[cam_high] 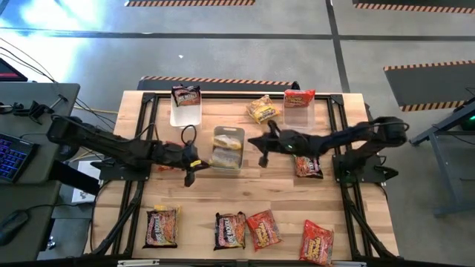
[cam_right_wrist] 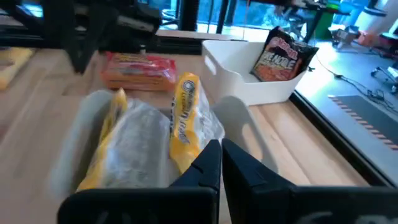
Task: Sort Maruchan noodles
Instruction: Adjust the yellow noodle packs in the gray bin
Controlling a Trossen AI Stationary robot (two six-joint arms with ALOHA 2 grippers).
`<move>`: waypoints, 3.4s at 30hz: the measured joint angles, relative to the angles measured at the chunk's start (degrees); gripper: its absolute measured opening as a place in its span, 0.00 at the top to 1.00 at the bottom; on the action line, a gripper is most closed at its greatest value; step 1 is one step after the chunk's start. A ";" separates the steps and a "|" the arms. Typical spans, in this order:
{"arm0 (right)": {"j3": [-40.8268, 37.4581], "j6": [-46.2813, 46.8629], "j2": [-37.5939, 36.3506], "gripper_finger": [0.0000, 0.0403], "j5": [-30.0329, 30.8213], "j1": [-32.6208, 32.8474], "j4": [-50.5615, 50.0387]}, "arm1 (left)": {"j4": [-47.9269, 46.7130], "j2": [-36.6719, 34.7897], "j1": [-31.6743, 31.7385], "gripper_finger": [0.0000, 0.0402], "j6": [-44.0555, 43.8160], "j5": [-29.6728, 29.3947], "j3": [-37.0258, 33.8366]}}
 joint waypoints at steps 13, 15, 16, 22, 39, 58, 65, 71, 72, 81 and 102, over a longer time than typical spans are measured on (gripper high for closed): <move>-6.28 11.76 -2.31 1.00 0.05 5.17 7.44 | -2.05 -3.68 -2.43 1.00 -0.20 -4.25 0.02; -2.63 12.30 -2.26 1.00 0.49 5.17 1.43 | -1.72 -3.72 -1.36 1.00 2.69 -6.41 0.00; -0.46 12.39 -2.13 1.00 0.61 5.14 -2.45 | -1.34 -3.72 -0.54 1.00 4.06 -6.82 0.01; 11.55 11.27 -1.85 0.88 0.88 5.01 -23.38 | 3.09 -3.74 7.62 1.00 6.98 3.59 0.00; 15.73 8.08 -1.50 0.97 4.58 1.71 -26.43 | 1.41 8.04 13.37 1.00 20.75 14.38 3.83; 16.28 11.08 1.08 0.88 -1.16 -1.34 -21.95 | 2.51 10.30 24.35 1.00 27.21 10.50 9.08; 27.61 10.46 10.90 0.55 -2.18 1.40 -30.82 | 16.66 6.33 26.25 1.00 23.84 10.73 0.82; 40.00 10.02 20.36 0.33 -0.16 3.62 -46.72 | 19.99 5.31 26.91 1.00 22.66 10.73 -2.73; 41.68 9.14 21.80 0.32 1.04 3.84 -49.14 | 19.94 5.33 26.91 1.00 22.66 10.73 -3.00; 51.62 7.24 30.14 0.37 4.88 3.09 -64.10 | 19.01 5.33 26.88 1.00 23.73 10.73 -3.15; 60.93 5.82 30.50 0.79 3.85 -1.51 -76.89 | 18.32 5.33 26.87 1.00 23.81 10.71 -3.15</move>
